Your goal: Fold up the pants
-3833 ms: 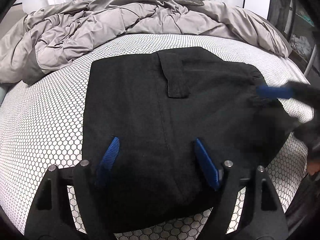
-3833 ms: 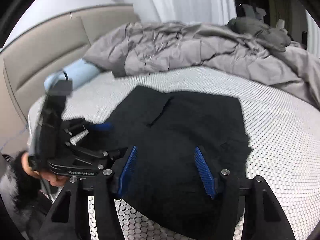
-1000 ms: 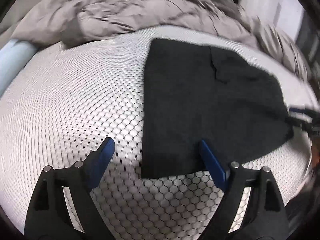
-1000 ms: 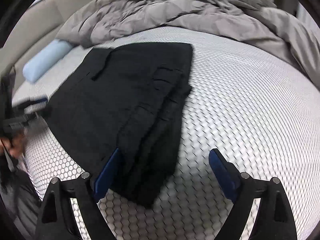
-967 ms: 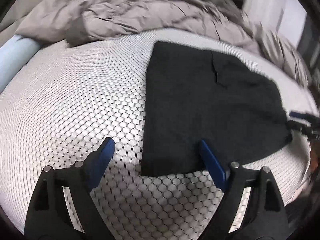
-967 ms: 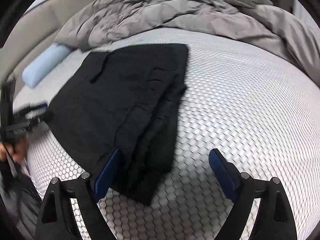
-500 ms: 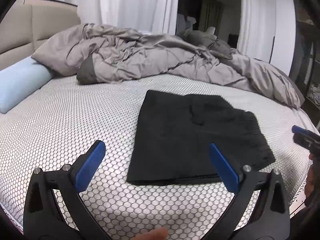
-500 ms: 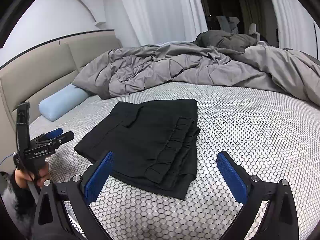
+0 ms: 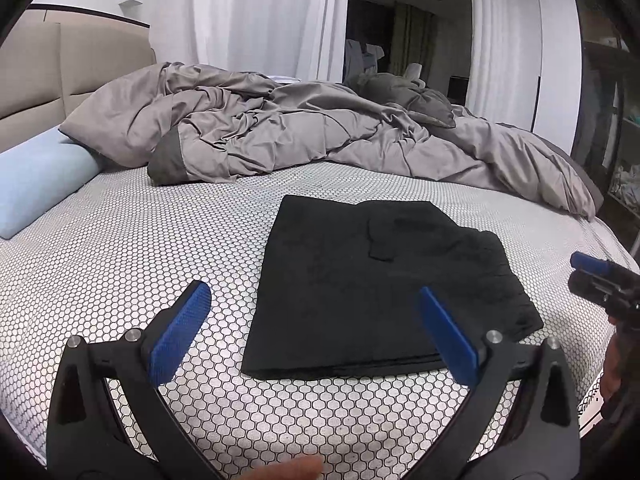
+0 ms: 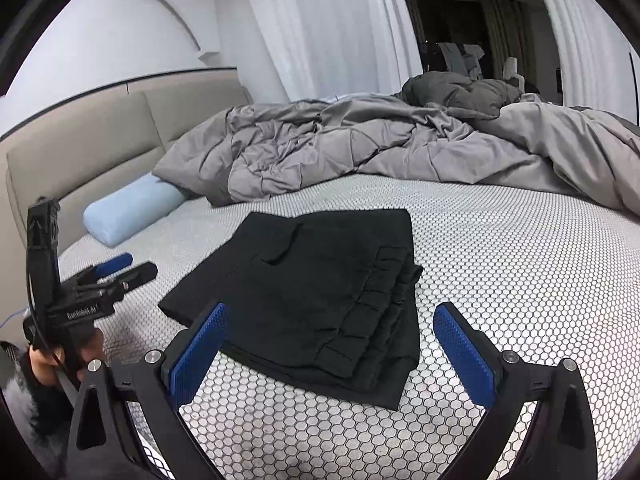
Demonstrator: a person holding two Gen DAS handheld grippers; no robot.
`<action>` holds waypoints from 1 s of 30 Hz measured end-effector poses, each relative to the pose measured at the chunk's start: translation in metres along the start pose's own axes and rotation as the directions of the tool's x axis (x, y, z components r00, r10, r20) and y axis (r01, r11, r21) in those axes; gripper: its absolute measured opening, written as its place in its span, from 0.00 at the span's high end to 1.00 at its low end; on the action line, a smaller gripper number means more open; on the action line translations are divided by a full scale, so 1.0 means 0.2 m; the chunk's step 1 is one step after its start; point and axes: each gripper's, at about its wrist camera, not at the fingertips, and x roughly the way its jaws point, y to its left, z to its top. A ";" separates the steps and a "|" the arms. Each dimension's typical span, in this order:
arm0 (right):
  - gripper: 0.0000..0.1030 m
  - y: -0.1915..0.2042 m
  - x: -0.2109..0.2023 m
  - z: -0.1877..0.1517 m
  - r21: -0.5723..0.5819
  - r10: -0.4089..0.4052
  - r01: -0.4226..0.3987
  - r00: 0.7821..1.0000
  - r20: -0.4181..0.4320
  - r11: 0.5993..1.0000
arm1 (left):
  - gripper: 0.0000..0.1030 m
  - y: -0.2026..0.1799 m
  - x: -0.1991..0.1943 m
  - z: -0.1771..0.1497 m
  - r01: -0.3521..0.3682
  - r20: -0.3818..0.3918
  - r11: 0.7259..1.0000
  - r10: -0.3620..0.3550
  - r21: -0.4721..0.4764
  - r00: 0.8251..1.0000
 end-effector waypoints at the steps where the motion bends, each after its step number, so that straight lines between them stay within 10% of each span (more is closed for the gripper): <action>1: 0.00 0.00 0.01 0.00 -0.001 0.001 -0.001 1.000 -0.003 1.000 | 0.01 0.00 0.00 0.00 0.000 0.004 1.000 0.000 0.002 1.000; 30: 0.00 0.01 0.05 -0.02 -0.028 -0.008 0.007 1.000 -0.026 1.000 | 0.01 0.06 0.08 0.00 -0.013 -0.032 1.000 0.012 -0.025 0.999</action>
